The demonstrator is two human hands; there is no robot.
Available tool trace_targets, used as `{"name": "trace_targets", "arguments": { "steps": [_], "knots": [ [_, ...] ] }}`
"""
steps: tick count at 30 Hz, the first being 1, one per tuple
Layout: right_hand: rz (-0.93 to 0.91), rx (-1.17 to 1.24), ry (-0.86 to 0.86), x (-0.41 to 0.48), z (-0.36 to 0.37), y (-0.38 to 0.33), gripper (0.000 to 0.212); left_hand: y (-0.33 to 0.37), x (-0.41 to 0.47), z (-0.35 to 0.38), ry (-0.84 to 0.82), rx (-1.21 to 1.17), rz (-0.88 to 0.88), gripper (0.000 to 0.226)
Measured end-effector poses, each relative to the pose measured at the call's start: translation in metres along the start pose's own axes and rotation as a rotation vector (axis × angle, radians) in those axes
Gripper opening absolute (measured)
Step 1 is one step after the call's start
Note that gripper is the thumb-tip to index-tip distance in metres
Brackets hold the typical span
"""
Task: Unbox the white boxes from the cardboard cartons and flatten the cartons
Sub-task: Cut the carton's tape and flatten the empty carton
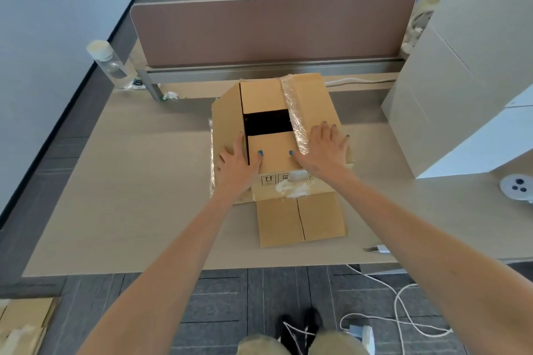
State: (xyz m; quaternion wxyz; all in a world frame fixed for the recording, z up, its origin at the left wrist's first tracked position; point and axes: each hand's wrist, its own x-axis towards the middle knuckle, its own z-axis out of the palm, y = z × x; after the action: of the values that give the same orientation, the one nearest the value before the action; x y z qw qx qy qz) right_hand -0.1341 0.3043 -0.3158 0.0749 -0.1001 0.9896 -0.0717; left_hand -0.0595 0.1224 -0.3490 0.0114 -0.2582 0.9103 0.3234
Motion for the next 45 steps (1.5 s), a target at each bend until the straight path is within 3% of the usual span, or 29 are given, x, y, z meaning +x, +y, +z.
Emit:
{"name": "trace_targets", "arguments": {
  "steps": [7,16,25,30,37,41,43,45],
  "knots": [
    [-0.075,0.073,0.077,0.045,-0.005,-0.011,0.073,0.019,0.031,0.000,0.080,0.124,-0.013,0.064],
    [-0.145,0.129,0.114,0.128,-0.006,-0.022,0.067,0.037,0.104,0.000,0.130,0.097,-0.036,0.061],
    [-0.223,0.131,0.047,0.198,-0.015,-0.033,0.085,0.055,0.166,-0.007,0.143,0.108,-0.039,0.068],
    [-0.227,0.113,0.055,0.216,-0.014,-0.036,0.058,0.049,0.184,-0.011,0.104,0.306,0.089,0.067],
    [-0.194,0.180,0.071,0.215,-0.028,-0.045,0.039,0.051,0.186,-0.004,0.143,0.315,0.059,0.064],
    [-0.137,0.627,0.125,0.216,-0.061,-0.037,0.012,0.049,0.190,-0.006,0.135,0.301,0.033,0.065],
    [-0.121,0.692,0.074,0.218,-0.080,-0.024,0.017,0.050,0.189,-0.006,0.119,0.286,0.039,0.065],
    [-0.148,0.587,0.030,0.217,-0.092,-0.015,0.028,0.052,0.186,-0.007,0.107,0.279,0.047,0.066]
  ]
}}
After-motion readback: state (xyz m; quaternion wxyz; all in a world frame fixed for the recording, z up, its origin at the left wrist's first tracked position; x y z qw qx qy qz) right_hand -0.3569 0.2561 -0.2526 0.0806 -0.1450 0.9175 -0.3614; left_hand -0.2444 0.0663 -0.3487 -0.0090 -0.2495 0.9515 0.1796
